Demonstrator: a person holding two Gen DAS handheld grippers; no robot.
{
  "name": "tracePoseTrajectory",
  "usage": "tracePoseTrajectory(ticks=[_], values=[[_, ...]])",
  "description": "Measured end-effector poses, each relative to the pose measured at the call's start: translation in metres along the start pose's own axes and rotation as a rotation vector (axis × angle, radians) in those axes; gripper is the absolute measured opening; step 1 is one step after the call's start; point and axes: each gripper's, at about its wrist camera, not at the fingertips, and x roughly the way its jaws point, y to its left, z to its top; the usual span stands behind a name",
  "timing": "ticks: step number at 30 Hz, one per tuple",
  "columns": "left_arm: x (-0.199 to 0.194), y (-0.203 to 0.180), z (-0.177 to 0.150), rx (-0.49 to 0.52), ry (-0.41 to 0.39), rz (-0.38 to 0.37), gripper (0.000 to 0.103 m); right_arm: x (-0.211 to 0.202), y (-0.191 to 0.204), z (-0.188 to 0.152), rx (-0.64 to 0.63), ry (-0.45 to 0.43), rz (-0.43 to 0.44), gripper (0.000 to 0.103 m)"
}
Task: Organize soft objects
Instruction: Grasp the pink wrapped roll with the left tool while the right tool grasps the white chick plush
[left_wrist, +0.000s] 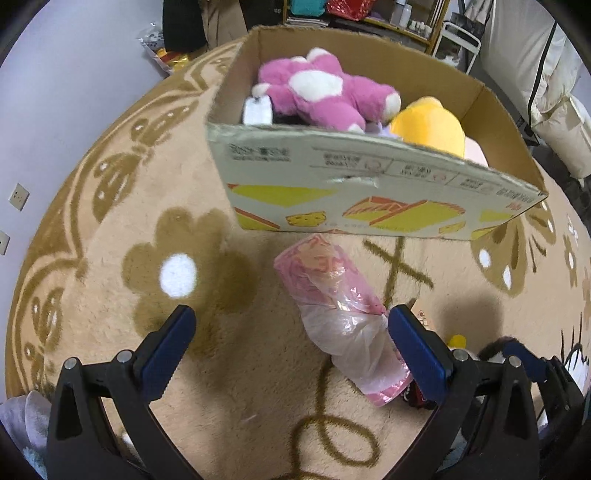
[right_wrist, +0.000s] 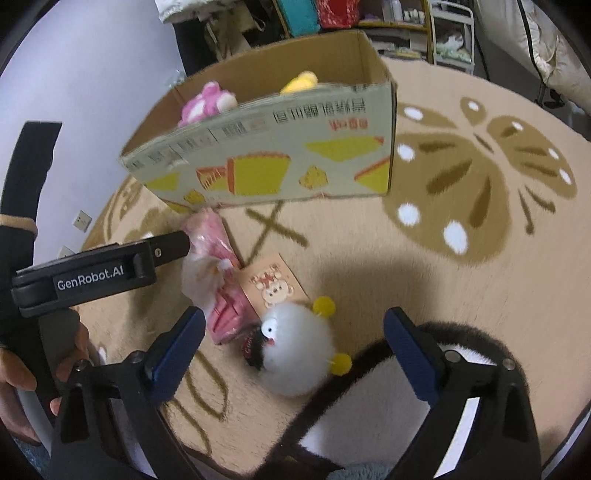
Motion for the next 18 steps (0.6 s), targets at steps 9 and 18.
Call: tracePoseTrajectory(ticks=[9, 18], values=[[0.019, -0.007, -0.003, 0.016, 0.049, 0.006, 0.103, 0.020, -0.004, -0.006, 0.023, 0.098, -0.021, 0.088], [0.033, -0.009, -0.002, 0.010, 0.069, 0.007, 0.103, 0.029, -0.007, -0.006, 0.025, 0.136, -0.014, 0.079]])
